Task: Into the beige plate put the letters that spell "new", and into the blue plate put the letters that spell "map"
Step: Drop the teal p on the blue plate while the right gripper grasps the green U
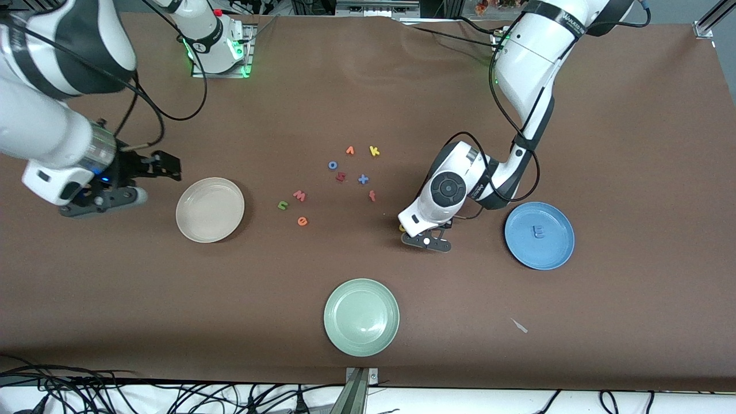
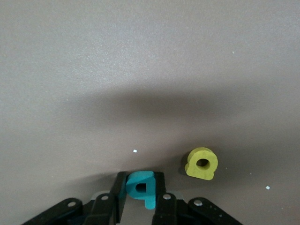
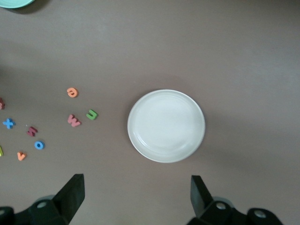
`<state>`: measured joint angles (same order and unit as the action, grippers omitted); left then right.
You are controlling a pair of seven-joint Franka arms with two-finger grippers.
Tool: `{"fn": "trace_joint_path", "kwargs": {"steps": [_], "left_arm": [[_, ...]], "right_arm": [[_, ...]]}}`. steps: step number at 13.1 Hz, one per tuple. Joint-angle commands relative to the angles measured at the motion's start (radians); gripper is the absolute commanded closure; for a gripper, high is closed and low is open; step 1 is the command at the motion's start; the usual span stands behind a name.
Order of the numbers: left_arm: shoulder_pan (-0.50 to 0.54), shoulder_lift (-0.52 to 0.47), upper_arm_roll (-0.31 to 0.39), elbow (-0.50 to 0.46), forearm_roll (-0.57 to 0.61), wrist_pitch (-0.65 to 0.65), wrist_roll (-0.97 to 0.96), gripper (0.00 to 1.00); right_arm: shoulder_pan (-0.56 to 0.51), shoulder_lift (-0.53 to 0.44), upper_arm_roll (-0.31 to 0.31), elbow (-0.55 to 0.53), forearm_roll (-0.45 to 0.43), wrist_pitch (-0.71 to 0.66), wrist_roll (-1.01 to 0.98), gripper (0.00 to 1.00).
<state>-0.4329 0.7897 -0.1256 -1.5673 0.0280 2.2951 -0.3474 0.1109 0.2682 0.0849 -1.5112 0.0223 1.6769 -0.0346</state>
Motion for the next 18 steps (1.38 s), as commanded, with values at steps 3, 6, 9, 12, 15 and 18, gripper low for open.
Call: {"fn": "trace_joint_path", "kwargs": {"steps": [3, 6, 9, 12, 15, 18], "left_arm": [[0.044, -0.059, 0.011, 0.004, 0.02, -0.042, 0.036, 0.86], [0.155, -0.107, 0.011, 0.001, 0.02, -0.092, 0.145, 0.86], [0.271, -0.144, 0.017, 0.001, 0.021, -0.141, 0.227, 0.86], [0.351, -0.135, 0.018, -0.013, 0.02, -0.167, 0.385, 0.86], [0.419, -0.109, 0.02, -0.022, 0.032, -0.166, 0.455, 0.85], [0.428, -0.115, 0.018, -0.062, 0.038, -0.167, 0.462, 0.83]], "right_arm": [[0.076, 0.052, 0.019, -0.156, 0.004, 0.252, 0.185, 0.0], [0.075, 0.077, 0.087, -0.263, -0.028, 0.404, 0.338, 0.0], [0.075, 0.111, 0.128, -0.377, -0.099, 0.573, 0.507, 0.0], [0.078, 0.163, 0.156, -0.438, -0.12, 0.725, 0.614, 0.0], [0.099, 0.204, 0.165, -0.477, -0.25, 0.789, 0.758, 0.01], [0.098, 0.223, 0.165, -0.529, -0.321, 0.871, 0.817, 0.01]]}}
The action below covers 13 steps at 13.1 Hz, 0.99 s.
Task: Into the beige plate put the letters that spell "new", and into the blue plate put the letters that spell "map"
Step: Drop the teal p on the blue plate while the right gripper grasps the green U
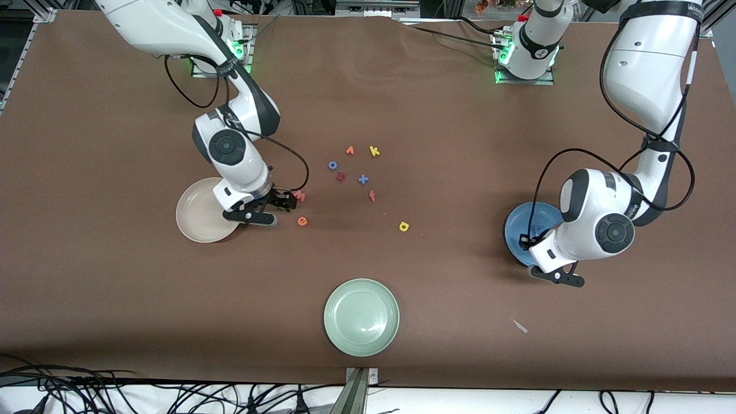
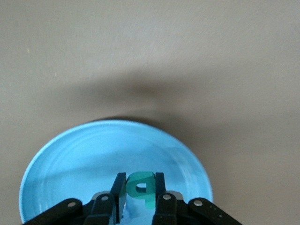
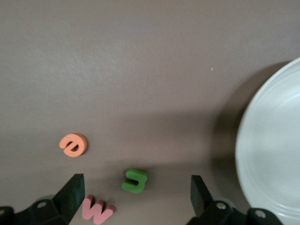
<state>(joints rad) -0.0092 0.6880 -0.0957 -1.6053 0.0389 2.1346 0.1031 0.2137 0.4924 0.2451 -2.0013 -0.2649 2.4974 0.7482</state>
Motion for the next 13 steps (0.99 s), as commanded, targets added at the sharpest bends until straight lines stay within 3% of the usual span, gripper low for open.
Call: {"fn": "trace_joint_path", "kwargs": {"steps": [1, 2, 3, 4, 6, 9, 11, 13], "left_arm": [[0.002, -0.012, -0.013, -0.025, 0.027, -0.008, 0.009, 0.83], [-0.004, -0.013, -0.015, -0.027, 0.027, -0.012, 0.001, 0.76], [-0.006, -0.018, -0.018, -0.025, 0.027, -0.036, 0.0, 0.44], [-0.008, -0.022, -0.021, -0.016, 0.027, -0.063, 0.0, 0.0], [-0.008, -0.062, -0.027, -0.009, 0.027, -0.128, 0.007, 0.0], [-0.008, -0.102, -0.105, 0.002, 0.015, -0.151, -0.07, 0.0], [-0.015, -0.097, -0.182, 0.014, 0.016, -0.148, -0.297, 0.0], [-0.087, -0.061, -0.2, 0.034, 0.015, -0.139, -0.512, 0.0]], "right_arm": [[-0.005, 0.002, 0.005, -0.053, -0.033, 0.07, 0.042, 0.01], [-0.005, 0.011, 0.005, -0.062, -0.034, 0.09, 0.066, 0.01], [-0.005, 0.018, 0.005, -0.073, -0.037, 0.109, 0.075, 0.01], [-0.005, 0.02, 0.005, -0.079, -0.039, 0.124, 0.076, 0.01], [-0.005, 0.029, 0.005, -0.086, -0.04, 0.146, 0.076, 0.02], [-0.005, 0.044, 0.005, -0.085, -0.053, 0.162, 0.076, 0.06], [-0.005, 0.049, 0.005, -0.086, -0.076, 0.163, 0.076, 0.17], [-0.005, 0.06, 0.005, -0.086, -0.079, 0.164, 0.076, 0.25]]}}
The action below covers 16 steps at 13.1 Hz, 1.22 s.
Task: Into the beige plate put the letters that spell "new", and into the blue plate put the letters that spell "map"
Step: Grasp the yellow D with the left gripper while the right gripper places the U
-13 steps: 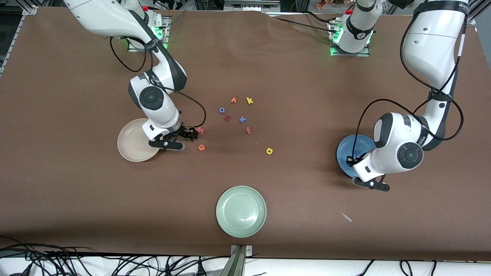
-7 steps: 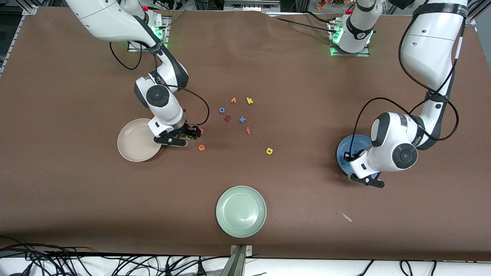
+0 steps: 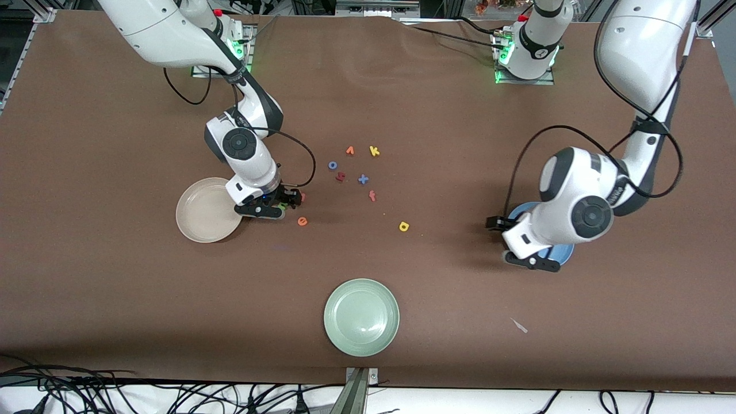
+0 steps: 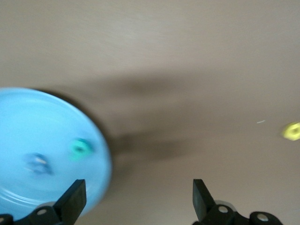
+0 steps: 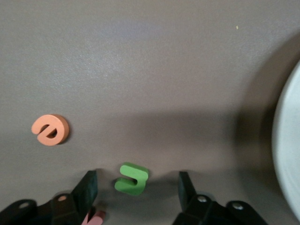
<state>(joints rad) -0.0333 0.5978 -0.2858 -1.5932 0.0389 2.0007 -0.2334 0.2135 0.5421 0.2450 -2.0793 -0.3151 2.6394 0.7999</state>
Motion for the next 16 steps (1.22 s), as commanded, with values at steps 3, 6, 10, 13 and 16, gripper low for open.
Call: {"fn": "trace_joint_path", "kwargs": {"steps": [3, 6, 10, 13, 16], "left_arm": [[-0.176, 0.103, -0.01, 0.104, 0.013, 0.048, -0.37, 0.0], [-0.226, 0.169, -0.007, 0.11, 0.021, 0.206, -0.546, 0.0], [-0.298, 0.235, 0.014, 0.113, 0.025, 0.354, -0.737, 0.0], [-0.339, 0.258, 0.031, 0.111, 0.025, 0.356, -0.8, 0.0], [-0.35, 0.267, 0.045, 0.107, 0.03, 0.352, -0.825, 0.24]], "right_arm": [[-0.005, 0.013, 0.005, -0.008, -0.047, 0.027, 0.024, 0.39], [-0.005, 0.01, 0.003, -0.007, -0.047, 0.025, 0.021, 0.6], [-0.009, -0.028, 0.002, -0.004, -0.047, 0.004, -0.001, 0.77], [-0.051, -0.106, 0.0, 0.012, -0.041, -0.142, -0.111, 0.77], [-0.133, -0.194, -0.003, 0.005, -0.032, -0.252, -0.354, 0.77]]}}
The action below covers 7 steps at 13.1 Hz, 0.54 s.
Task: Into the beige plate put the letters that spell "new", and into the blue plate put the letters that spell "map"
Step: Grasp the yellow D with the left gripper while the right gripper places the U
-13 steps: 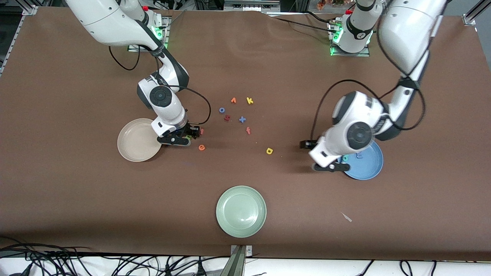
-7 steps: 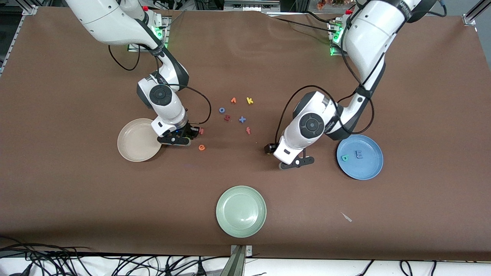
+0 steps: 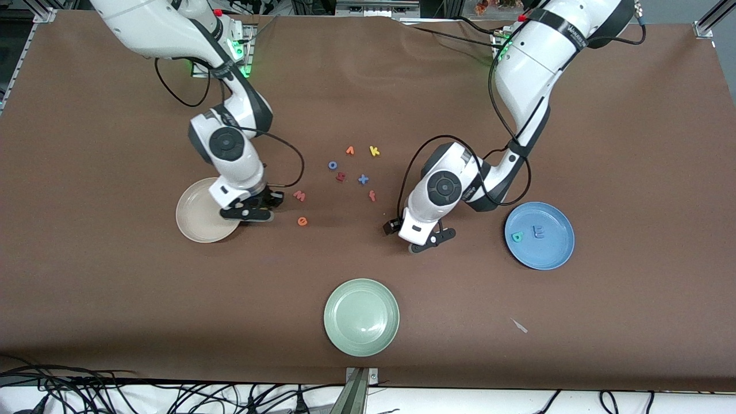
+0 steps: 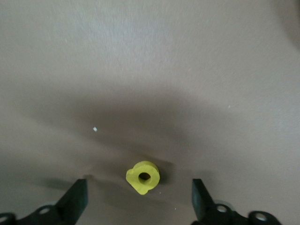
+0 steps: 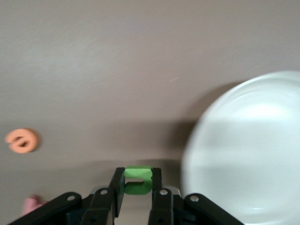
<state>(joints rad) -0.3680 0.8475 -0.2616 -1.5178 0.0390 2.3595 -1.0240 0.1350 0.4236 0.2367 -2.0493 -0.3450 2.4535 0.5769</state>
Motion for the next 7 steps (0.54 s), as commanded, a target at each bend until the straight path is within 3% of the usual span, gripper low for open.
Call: {"fn": "trace_joint_path", "kwargs": {"steps": [1, 3, 4, 5, 6, 7], "left_arm": [[-0.016, 0.018, 0.022, 0.031, 0.029, -0.006, -0.034, 0.38], [-0.014, 0.018, 0.024, 0.025, 0.03, -0.009, -0.034, 0.64], [-0.012, 0.018, 0.027, 0.025, 0.029, -0.011, -0.034, 0.74], [-0.012, 0.018, 0.035, 0.027, 0.029, -0.011, -0.036, 0.77], [-0.014, 0.018, 0.041, 0.028, 0.029, -0.011, -0.034, 0.77], [-0.012, 0.016, 0.041, 0.028, 0.029, -0.011, -0.034, 0.78]], "right_arm": [[-0.069, -0.103, -0.003, -0.037, 0.0, -0.083, -0.197, 0.76], [-0.072, -0.129, -0.072, -0.138, 0.004, -0.033, -0.268, 0.76], [-0.072, -0.138, -0.082, -0.206, 0.007, 0.069, -0.269, 0.71], [-0.072, -0.138, -0.092, -0.242, 0.008, 0.135, -0.266, 0.56], [-0.072, -0.137, -0.096, -0.241, 0.008, 0.14, -0.252, 0.28], [-0.072, -0.138, -0.091, -0.239, 0.006, 0.134, -0.218, 0.24]]}}
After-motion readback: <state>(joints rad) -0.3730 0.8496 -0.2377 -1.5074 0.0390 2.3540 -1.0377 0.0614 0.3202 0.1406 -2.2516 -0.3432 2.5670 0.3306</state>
